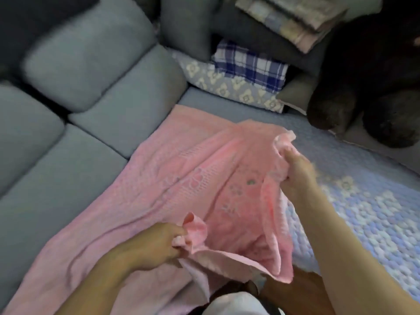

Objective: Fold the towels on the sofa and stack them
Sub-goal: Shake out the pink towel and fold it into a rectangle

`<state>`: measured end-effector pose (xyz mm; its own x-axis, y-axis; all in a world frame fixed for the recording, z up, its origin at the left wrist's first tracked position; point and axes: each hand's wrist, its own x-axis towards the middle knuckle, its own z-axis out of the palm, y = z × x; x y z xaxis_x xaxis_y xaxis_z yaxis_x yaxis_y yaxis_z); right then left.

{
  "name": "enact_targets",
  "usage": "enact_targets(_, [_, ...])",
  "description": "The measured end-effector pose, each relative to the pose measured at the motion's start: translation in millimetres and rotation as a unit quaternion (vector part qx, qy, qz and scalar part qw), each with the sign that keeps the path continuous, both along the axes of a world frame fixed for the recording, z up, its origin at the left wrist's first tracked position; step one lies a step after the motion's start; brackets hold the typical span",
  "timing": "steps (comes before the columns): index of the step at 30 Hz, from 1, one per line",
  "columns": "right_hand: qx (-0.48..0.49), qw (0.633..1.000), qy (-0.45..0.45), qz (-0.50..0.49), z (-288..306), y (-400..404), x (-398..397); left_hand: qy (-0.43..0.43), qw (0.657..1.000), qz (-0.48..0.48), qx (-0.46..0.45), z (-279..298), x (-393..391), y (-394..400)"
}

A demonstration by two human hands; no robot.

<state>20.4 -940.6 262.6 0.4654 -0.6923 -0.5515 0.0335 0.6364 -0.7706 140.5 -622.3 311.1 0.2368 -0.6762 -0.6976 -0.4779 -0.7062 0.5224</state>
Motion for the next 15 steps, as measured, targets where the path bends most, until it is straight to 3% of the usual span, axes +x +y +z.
enact_targets(3, [-0.133, 0.989, -0.017, 0.067, 80.8, 82.4, 56.8, -0.036, 0.995, 0.067, -0.068, 58.6, -0.4, 95.6])
enact_targets(7, [-0.214, 0.950, -0.093, 0.206, 171.1, 230.5, 119.7, -0.057, 0.966, 0.160, -0.195, 146.0, -22.1, 212.7])
enact_targets(11, [-0.192, 0.831, -0.225, 0.471, 202.7, 399.5, 144.0, 0.005, 0.949, 0.156, -0.275, 202.6, -51.1, 295.0])
enact_targets(13, [-0.190, 0.776, -0.216, 0.562, 194.5, 463.9, 135.5, 0.009, 0.953, 0.147, -0.265, 204.5, -64.3, 322.4])
enact_targets(15, [-0.245, 0.752, -0.182, 0.584, 173.9, 502.6, 124.2, -0.020, 0.955, 0.135, -0.264, 193.6, -68.2, 345.1])
